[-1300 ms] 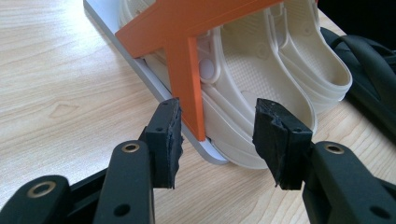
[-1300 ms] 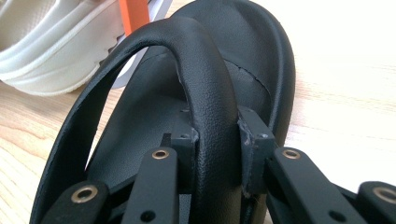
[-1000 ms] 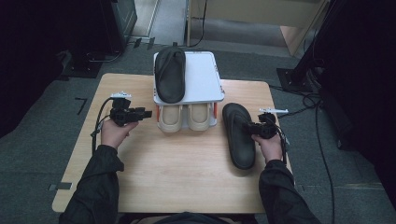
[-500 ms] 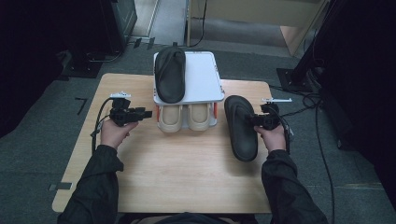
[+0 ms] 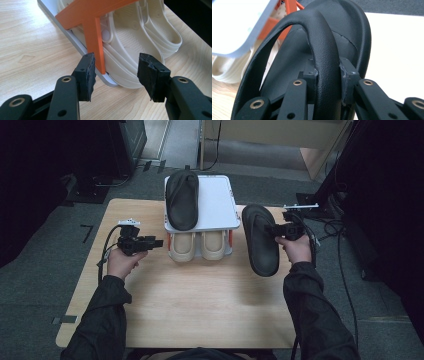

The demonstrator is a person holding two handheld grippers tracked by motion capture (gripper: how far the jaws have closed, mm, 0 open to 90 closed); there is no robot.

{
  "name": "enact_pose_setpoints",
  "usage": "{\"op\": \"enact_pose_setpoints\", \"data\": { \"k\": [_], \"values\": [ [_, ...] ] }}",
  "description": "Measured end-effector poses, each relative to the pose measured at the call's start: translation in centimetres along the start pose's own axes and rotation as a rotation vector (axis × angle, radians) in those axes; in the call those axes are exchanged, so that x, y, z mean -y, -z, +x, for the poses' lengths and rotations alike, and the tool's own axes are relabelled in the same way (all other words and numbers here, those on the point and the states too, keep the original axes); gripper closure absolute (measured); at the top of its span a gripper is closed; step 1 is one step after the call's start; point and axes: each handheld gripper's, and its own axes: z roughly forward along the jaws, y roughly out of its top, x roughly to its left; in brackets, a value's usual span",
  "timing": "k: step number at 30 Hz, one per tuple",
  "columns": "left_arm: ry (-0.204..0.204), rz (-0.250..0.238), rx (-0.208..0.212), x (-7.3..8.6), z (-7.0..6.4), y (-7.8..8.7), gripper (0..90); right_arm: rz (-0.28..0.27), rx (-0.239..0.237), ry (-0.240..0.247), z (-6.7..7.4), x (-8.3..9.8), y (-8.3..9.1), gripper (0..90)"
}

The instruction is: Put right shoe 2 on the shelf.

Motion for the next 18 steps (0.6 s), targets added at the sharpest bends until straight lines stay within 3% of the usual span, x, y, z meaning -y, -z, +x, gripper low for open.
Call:
{"op": "enact_pose_setpoints", "data": {
  "k": [7, 13, 18],
  "values": [
    [0.001, -0.003, 0.003, 0.0, 0.1, 0.0, 48.2, 0.004, 0.023, 0.031, 0.6, -3.0, 1.0, 71.4],
    [0.001, -0.006, 0.005, 0.0, 0.1, 0.1, 48.2, -0.003, 0.016, 0.019, 1.0, -5.6, 1.3, 71.4],
    [-0.004, -0.018, 0.007, 0.0, 0.0, 0.2, 48.5, -0.021, 0.027, 0.044, 2.3, -7.5, 1.0, 71.4]
  ]
}}
